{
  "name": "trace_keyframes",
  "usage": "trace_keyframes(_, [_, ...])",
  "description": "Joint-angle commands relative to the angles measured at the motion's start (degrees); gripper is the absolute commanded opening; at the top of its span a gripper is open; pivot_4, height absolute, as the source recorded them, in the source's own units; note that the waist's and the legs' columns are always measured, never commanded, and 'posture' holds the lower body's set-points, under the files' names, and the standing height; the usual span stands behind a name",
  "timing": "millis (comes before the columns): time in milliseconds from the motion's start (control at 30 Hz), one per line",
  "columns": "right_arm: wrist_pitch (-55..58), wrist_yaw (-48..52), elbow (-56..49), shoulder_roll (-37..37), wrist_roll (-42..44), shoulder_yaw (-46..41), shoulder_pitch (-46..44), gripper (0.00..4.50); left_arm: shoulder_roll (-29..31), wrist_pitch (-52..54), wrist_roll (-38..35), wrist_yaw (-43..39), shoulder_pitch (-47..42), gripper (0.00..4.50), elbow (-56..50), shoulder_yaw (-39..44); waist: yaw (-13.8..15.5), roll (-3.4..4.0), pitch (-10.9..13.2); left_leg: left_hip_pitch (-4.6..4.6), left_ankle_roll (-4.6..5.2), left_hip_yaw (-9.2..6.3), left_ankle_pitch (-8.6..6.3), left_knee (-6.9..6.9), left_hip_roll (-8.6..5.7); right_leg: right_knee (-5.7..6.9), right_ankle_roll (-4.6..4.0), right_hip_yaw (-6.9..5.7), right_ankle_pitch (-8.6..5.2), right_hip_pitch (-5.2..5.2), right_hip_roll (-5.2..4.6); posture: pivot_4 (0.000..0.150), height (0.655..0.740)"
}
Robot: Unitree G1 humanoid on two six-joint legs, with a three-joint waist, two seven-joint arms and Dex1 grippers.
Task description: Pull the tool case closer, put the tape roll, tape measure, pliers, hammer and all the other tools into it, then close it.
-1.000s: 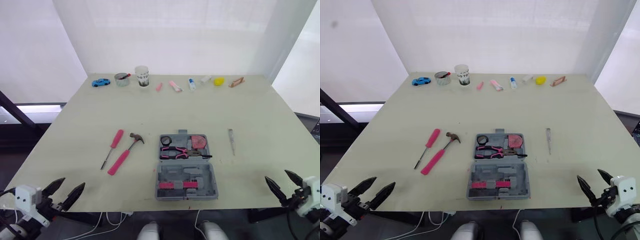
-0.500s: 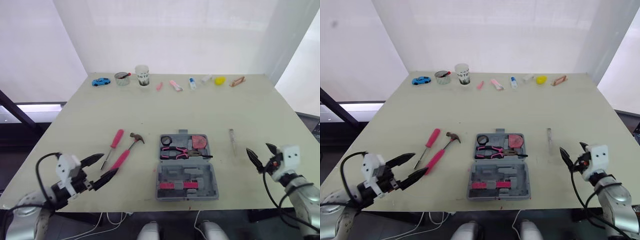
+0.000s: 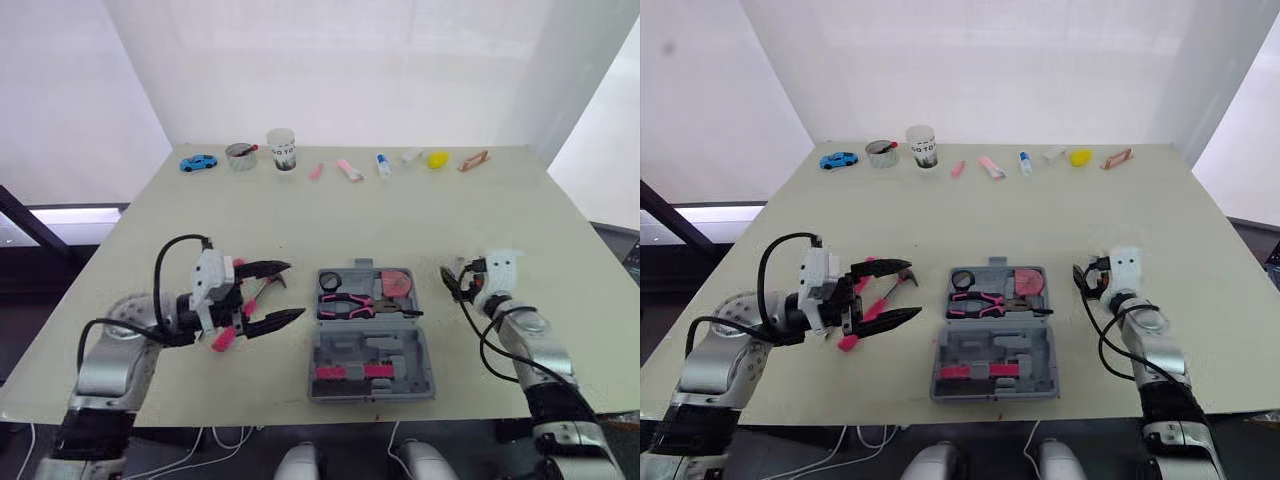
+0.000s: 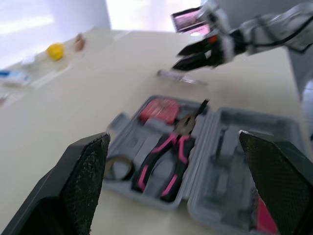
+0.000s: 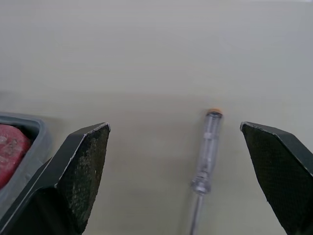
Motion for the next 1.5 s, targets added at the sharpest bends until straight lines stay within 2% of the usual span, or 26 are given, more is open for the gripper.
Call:
trace_keyframes(33, [0.22,-2.87,3.08,0.39,-0.62,-1.52,-2.42,4.5,1.01,3.11,-2.38,-0.6,-1.48,4.49,-3.31,-0.2,-0.01,-0.01,0.0,-0.01,0.0,0.0,0.0,0.0,0.0,-0.01,0.01,0.0,0.0,0.0,-0.01,0.15,0.74])
trace_keyframes(300, [-0.46,-4.61,11.22,2.37,-0.59,-2.3,-5.42,4.5,0.66,5.35,-2.48,-0.87,-3.99,4.49,-4.47,-1.0,-0.4,0.0,0.01,0.04,0.0,-0.01,0.0,0.0,0.01,0.04,0.0,0.02,0.0,0.01,0.05,0.15,0.74])
trace_keyframes(400, [-1.87,-5.19,13.6,2.75,-0.75,-2.66,-6.5,3.63,0.6,5.46,-2.32,-1.09,-4.28,4.5,-4.38,-1.06,-0.85,0.0,0.01,0.04,0.0,-0.02,0.0,0.02,0.0,0.04,0.02,0.06,0.01,0.01,0.04,0.15,0.74])
trace_keyframes(533, [-3.31,-5.6,15.26,2.86,-1.08,-2.91,-6.81,1.55,0.71,5.98,-2.83,-1.03,-4.3,4.5,-4.85,-0.36,-1.28,0.0,0.01,0.04,0.0,-0.04,0.0,0.01,0.0,0.03,0.02,0.05,0.01,0.02,0.04,0.15,0.74])
trace_keyframes(667, [-5.64,-5.65,15.67,2.67,-0.82,-3.72,-6.49,0.0,0.21,5.59,-2.51,-0.5,-4.16,4.5,-5.03,-0.37,-1.5,0.0,0.01,0.06,0.0,-0.07,0.0,0.0,0.02,0.04,0.02,0.06,0.01,0.01,0.07,0.15,0.74])
trace_keyframes(800, [-8.91,-4.3,14.62,2.18,0.28,-4.9,-6.18,0.0,-0.02,5.84,-2.93,-0.63,-4.36,4.5,-5.35,-0.46,-1.41,0.01,0.01,0.05,0.0,-0.06,0.0,0.0,0.01,0.04,0.02,0.08,0.01,0.01,0.05,0.15,0.74])
trace_keyframes(967, [-9.33,2.96,9.15,-1.32,1.28,-4.06,-3.74,0.0,0.71,5.37,-2.86,-2.63,-4.69,4.5,-5.25,-0.63,-1.33,0.03,0.03,0.05,0.0,-0.06,0.0,0.0,0.01,0.03,0.03,0.09,0.01,0.01,0.04,0.15,0.74])
trace_keyframes(1300, [4.01,21.84,-12.25,-11.7,4.71,3.1,2.62,0.0,0.56,3.71,-2.51,-5.06,-5.57,4.5,-3.82,-0.3,-1.33,0.05,0.07,0.08,0.0,-0.09,0.0,-0.01,0.03,0.06,0.02,0.07,0.01,0.01,0.09,0.15,0.74])
trace_keyframes(1500, [13.54,32.35,-25.31,-18.07,5.88,12.18,2.55,0.0,1.98,1.56,-2.74,-9.24,-4.89,4.5,-1.14,0.8,-1.24,0.02,0.11,0.06,0.0,-0.07,0.0,0.0,0.02,0.02,0.02,0.06,0.0,0.01,0.07,0.15,0.74])
